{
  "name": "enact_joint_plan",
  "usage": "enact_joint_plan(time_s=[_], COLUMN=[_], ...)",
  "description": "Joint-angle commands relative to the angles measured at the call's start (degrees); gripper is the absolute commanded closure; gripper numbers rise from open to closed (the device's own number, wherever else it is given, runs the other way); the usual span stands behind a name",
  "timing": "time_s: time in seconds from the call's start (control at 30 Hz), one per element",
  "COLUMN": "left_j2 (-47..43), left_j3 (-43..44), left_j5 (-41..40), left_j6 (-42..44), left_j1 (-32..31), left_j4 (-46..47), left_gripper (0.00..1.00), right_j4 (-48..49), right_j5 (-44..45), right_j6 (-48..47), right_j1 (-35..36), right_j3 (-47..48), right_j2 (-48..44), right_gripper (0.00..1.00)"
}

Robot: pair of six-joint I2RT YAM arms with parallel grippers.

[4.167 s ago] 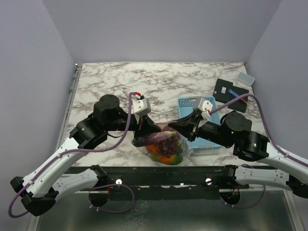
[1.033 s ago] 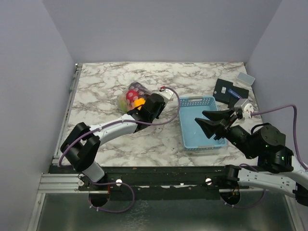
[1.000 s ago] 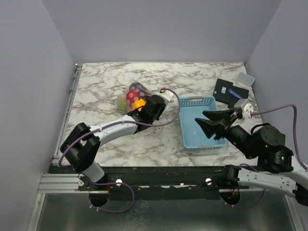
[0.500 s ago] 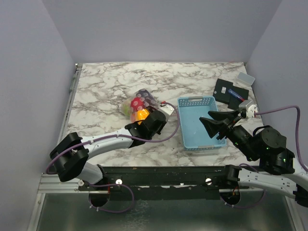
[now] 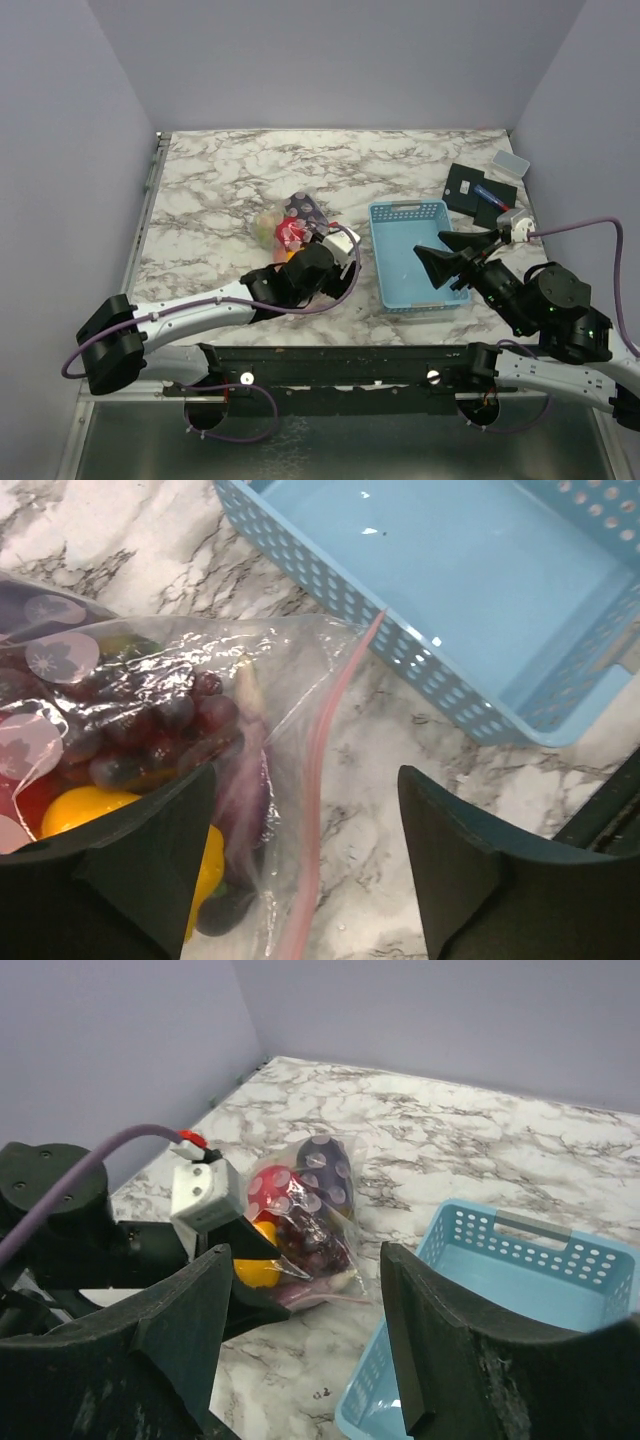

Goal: Place the food in the zip-top bag and seal the zipper
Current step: Place the zipper food storage bag at the center of the board, then reset both arms

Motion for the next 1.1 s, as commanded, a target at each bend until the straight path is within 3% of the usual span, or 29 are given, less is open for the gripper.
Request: enact_joint_plan(time_s=[0.0,0.03,0.07,0.47,0.7,1.07], left_j2=[-3.75,-4.57,-5.5,-11.83,-10.22,-10.83], left_j3=[-1.46,-1.5,-1.51,4.87,11.98,16.65], left_j5=[3.9,4.12,4.23,-2.38,-5.4,-1.5], left_j6=[-3.08,-3.54,-3.78,-6.52,-7.04,-6.15], left_j1=[-1.01,-1.0,-1.02,-0.91,0.0,12.73], left_j4=[-2.46,-2.97,-3.39,-12.81,-20.0,-22.93], left_gripper=[0.14,0.04,0.01,0.01,0.01,0.01], right_j4=[-1.49,-1.49,-1.41,2.28,4.3,3.0], right_j5=[2.94,3.16,3.46,6.8,8.14,9.72], right_j6=[1.47,1.62,1.67,3.28,4.15,2.5], right_j1=[0.24,0.24,0.24,0.24,0.24,0.04], right_j3=[-0.96,-1.08,-1.2,-4.8,-6.42,-1.06], right_j2=[-0.05,0.03,0.16,2.23,6.85,21.07], right_gripper=[0.33,0.32,0.32,0.22,0.0,0.0])
